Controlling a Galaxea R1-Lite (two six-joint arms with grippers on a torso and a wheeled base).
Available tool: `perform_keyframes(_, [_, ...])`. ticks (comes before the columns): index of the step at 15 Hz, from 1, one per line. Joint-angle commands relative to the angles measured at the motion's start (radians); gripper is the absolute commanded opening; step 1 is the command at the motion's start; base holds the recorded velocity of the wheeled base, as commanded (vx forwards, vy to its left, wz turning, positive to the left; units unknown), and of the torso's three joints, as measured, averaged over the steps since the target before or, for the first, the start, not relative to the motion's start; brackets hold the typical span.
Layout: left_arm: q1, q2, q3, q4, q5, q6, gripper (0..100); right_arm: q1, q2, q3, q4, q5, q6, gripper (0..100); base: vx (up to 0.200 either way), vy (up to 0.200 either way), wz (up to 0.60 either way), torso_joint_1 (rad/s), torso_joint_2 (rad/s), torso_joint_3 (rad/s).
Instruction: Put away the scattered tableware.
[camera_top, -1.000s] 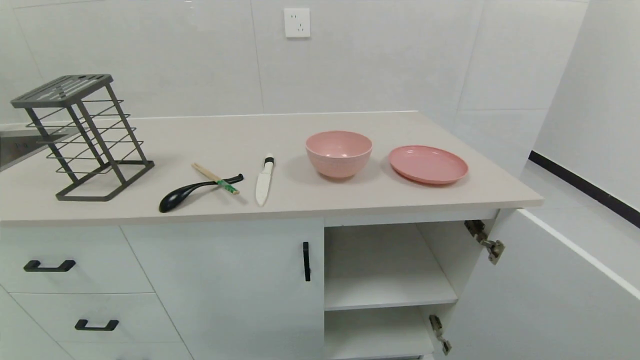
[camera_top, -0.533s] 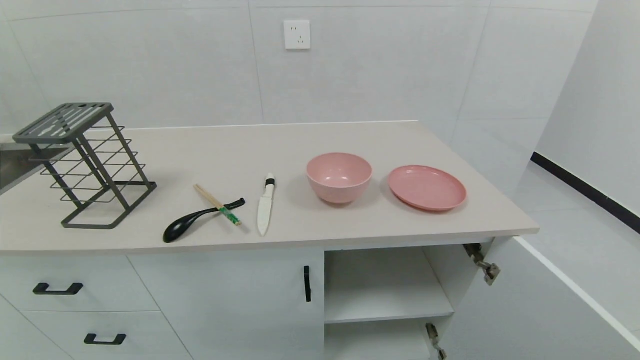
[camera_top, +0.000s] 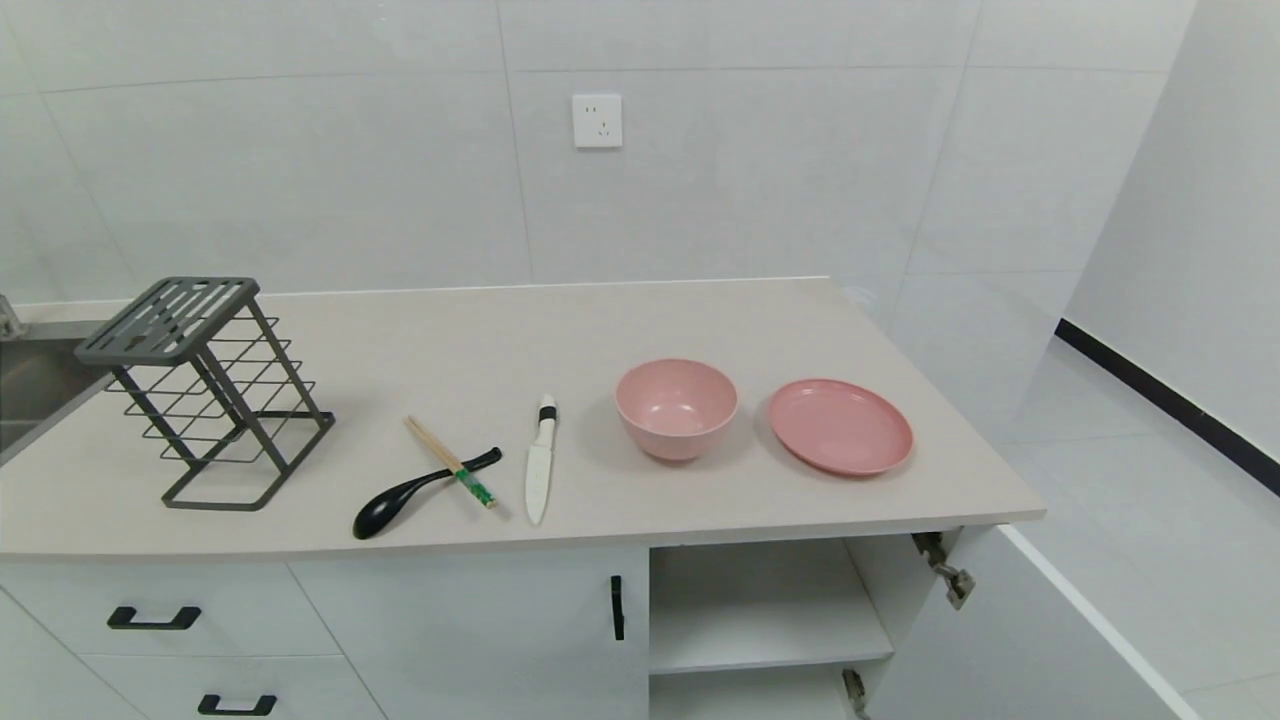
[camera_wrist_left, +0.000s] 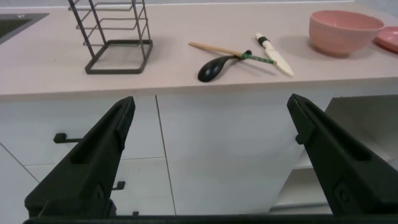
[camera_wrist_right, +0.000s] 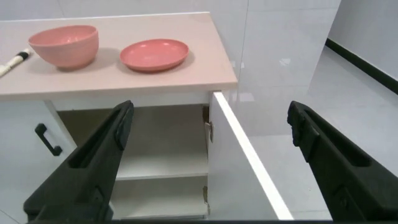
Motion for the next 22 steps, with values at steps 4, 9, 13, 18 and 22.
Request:
perform_keyframes(4, [0.0,0.001,0.0,-0.001,0.0,0.0,100,-0.001,0.002,0.0,0.0,0.001,0.0,100,0.0,0.0,0.0,0.295,-0.58,-0.288])
perform_keyframes(9, [0.0,0.001,0.0,-0.001,0.0,0.0,100,0.001,0.002,0.0,0.0,0.001,0.0,100,0.12,0.0,0.0,0.14,-0.3,-0.143])
perform_keyframes(13, [0.0,0.001,0.0,-0.001,0.002,0.0,100,0.001,0.002,-0.001,0.0,0.001,0.0,100,0.0,0.0,0.0,0.016,0.0,-0.007])
perform_keyframes(18, [0.0,0.001,0.0,0.001,0.002,0.0,100,0.001,0.002,0.0,0.0,0.001,0.0,100,0.08,0.0,0.0,0.002,0.0,0.001])
perform_keyframes(22, [0.0,0.001,0.0,-0.001,0.002,0.0,100,-0.001,0.002,0.0,0.0,0.001,0.0,100,0.0,0.0,0.0,0.0,0.0,0.0])
